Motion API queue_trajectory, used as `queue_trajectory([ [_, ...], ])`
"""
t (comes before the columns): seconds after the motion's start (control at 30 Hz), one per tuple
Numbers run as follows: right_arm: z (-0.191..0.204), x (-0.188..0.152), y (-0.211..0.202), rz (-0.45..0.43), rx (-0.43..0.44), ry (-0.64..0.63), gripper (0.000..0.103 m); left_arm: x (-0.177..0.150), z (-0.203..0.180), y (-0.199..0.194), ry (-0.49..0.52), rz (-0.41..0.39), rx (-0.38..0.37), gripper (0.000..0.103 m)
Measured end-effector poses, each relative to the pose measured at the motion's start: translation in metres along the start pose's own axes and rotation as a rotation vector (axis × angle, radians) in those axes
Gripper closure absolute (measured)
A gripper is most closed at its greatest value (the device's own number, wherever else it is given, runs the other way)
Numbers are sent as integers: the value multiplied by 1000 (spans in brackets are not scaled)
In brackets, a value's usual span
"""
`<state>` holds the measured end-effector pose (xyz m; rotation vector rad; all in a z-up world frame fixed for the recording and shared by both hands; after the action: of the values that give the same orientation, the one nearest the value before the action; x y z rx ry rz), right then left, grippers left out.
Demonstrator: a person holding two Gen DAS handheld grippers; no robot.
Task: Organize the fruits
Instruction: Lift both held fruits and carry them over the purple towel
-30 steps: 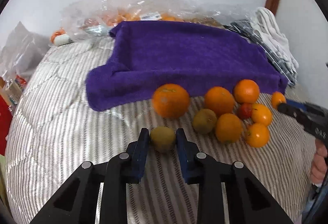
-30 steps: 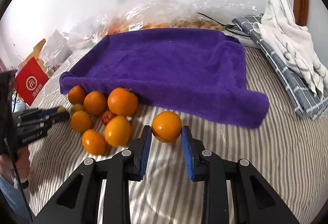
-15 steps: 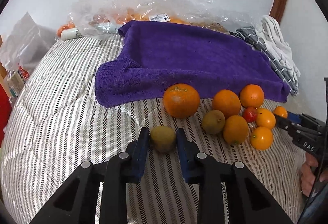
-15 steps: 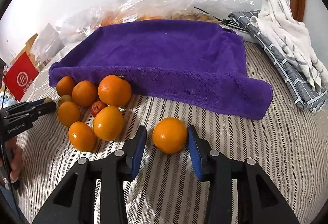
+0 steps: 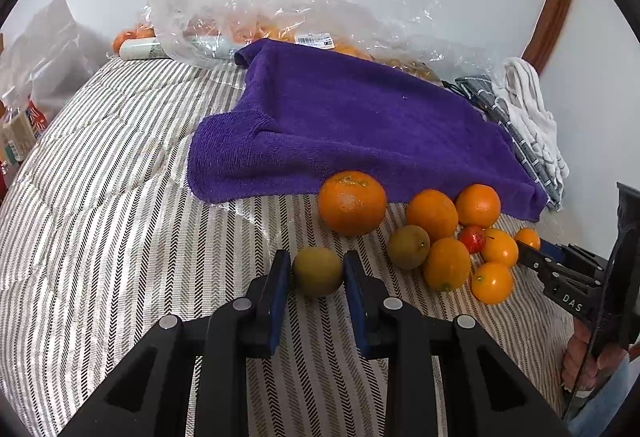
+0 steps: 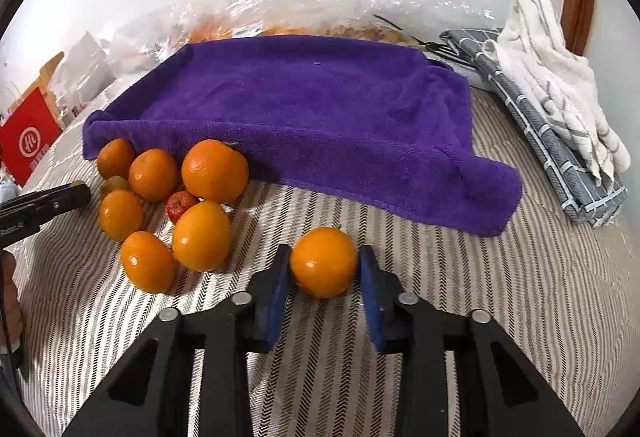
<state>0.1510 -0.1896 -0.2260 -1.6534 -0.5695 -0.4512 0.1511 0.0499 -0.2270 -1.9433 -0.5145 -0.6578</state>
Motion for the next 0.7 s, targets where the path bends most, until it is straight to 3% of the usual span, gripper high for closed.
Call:
queue_trajectory([
  [0.23,-4,0,-4,-20,-1,21,72,2,0,-16,4,-82,-26,77],
  [0.33,-10,-2,-1,25,5,60,72,5,-5,-20,34,-83,18,77],
  [0.4,-14,1,-5,30,11,79,72,10,-13,-29,46,-78,6,77],
  [0.7,-19,67,-52,-86,4,94,72,84,-47,-79,67,-145,15,77],
])
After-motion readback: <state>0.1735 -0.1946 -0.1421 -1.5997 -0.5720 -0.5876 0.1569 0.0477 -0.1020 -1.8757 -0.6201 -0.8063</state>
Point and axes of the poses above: each gripper's, at about its wrist camera, not at the fingertips, and y roughly the way its jaws point, z to its left, x to its top, the point moved 2 cm from there along y, roughly the way its jaws point, and after that the axes turned 10 degrees about -x, right-handed, at the moved point
